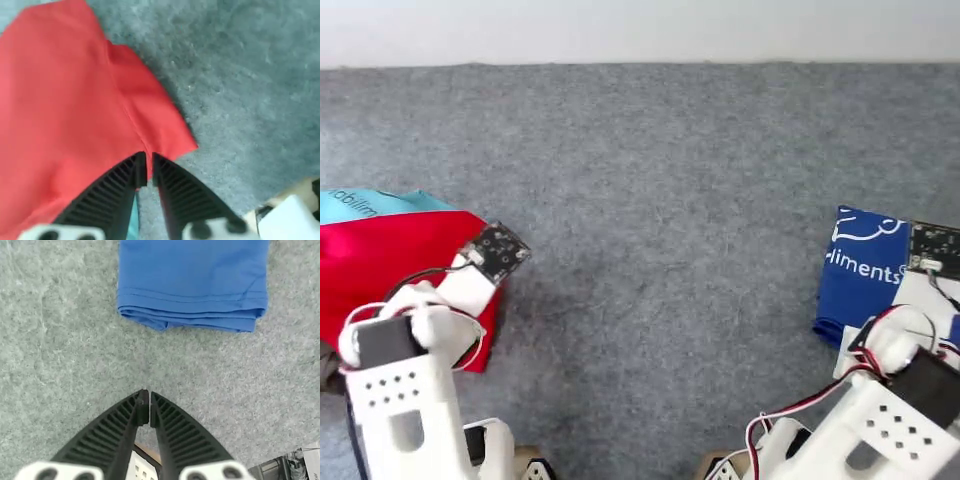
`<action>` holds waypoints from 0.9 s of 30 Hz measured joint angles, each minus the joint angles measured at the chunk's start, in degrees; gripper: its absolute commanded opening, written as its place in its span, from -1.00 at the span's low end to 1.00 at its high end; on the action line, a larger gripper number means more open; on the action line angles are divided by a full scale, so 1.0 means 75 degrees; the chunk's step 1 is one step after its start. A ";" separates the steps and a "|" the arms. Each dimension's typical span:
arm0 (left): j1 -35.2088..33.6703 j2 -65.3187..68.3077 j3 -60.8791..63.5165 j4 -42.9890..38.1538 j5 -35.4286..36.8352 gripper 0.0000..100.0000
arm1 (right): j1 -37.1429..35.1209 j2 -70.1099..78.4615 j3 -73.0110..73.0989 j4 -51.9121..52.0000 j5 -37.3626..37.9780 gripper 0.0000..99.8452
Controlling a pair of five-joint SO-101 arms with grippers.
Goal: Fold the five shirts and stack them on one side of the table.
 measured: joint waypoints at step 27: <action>-0.0879 0.3821 0.1829 -0.3458 -0.0047 -0.59 | 0.0000 -0.0023 0.0000 0.0012 0.0000 -0.98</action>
